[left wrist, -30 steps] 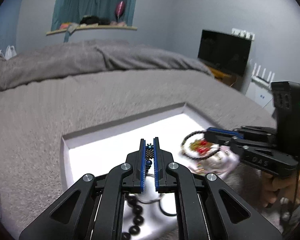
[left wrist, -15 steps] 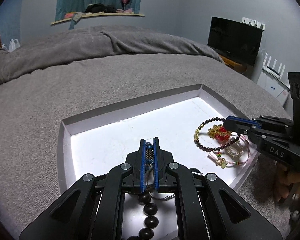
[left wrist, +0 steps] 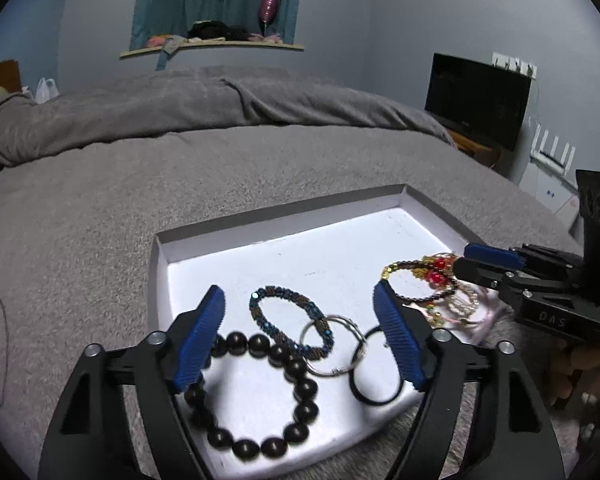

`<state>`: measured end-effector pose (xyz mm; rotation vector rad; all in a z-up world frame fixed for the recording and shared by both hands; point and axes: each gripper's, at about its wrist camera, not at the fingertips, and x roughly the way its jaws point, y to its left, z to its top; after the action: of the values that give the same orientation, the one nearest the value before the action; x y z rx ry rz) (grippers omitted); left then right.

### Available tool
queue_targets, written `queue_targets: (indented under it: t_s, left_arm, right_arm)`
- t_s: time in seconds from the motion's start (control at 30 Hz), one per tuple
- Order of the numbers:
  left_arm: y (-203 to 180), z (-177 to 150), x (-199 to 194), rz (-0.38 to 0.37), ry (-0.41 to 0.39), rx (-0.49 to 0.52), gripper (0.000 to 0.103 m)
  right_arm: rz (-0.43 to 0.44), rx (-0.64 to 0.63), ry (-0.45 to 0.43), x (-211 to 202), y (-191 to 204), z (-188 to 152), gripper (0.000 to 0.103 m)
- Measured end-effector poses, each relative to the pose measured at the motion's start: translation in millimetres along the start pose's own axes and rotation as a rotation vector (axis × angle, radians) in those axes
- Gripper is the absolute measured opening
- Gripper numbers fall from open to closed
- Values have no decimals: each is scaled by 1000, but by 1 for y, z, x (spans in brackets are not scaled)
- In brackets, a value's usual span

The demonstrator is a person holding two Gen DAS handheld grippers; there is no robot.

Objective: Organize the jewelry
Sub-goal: 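Carry both bead bracelets into the box and open both tools, then move both open tools back over the silver hoop and pearl hairpin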

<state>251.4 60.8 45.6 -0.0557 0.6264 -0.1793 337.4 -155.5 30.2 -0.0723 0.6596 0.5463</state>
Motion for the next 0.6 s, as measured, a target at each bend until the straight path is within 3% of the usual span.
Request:
queue_targets:
  t_s: [0.43, 0.6]
  left_arm:
    - [-10, -29, -55, -3, -35, 32, 80]
    - [-12, -45, -67, -20, -18, 51, 80]
  right_arm:
    - [46, -24, -78, -54, 9, -18, 40]
    - [61, -21, -67, -61, 12, -29, 40]
